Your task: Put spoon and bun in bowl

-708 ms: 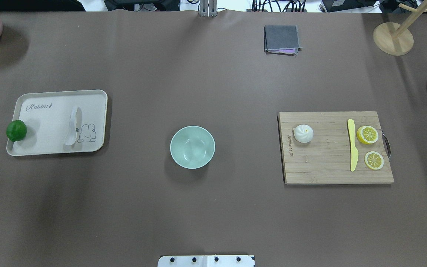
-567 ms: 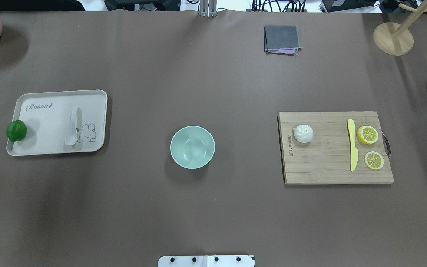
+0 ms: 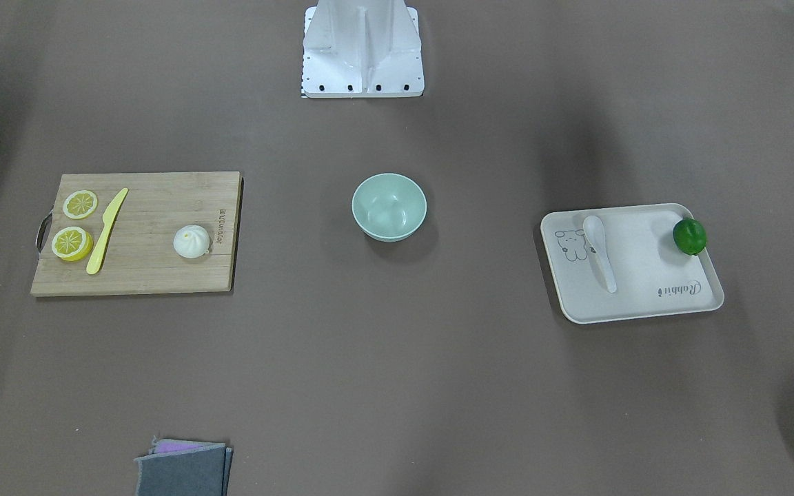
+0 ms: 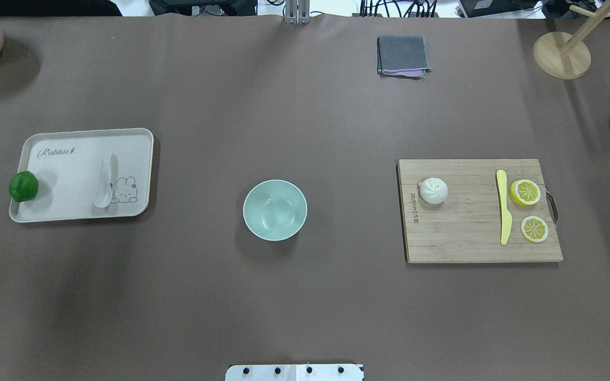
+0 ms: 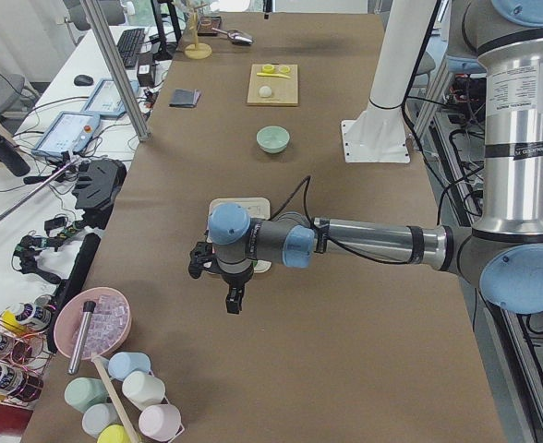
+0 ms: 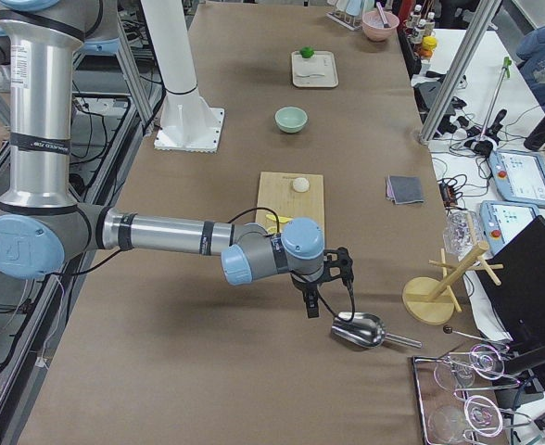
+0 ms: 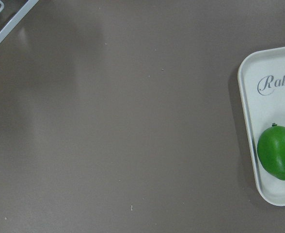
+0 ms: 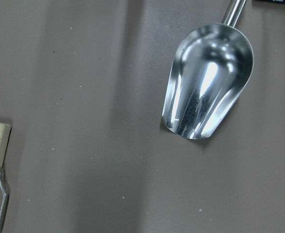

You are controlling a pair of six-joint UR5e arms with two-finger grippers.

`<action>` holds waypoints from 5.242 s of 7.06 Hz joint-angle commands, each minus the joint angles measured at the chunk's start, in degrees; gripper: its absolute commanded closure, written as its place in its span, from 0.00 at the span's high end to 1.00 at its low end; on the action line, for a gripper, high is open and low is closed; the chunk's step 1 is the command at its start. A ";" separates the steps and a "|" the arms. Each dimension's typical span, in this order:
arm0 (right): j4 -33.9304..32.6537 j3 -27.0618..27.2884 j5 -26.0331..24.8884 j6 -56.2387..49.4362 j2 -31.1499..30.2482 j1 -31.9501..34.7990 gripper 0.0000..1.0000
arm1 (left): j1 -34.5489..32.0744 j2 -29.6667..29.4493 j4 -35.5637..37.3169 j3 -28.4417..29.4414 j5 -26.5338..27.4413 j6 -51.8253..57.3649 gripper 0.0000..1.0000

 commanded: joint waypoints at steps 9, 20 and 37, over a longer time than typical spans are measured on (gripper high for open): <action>0.34 -0.11 0.19 0.28 0.66 0.01 1.00 | -0.02 1.21 -4.77 -1.04 4.05 0.06 0.98; 0.43 -0.11 -0.07 0.28 0.74 0.01 1.00 | -0.11 0.33 -5.38 -0.69 2.55 -0.03 0.98; 9.44 0.40 0.10 26.85 9.53 -14.64 1.00 | 9.42 -9.67 -7.03 0.98 -0.96 -17.64 0.99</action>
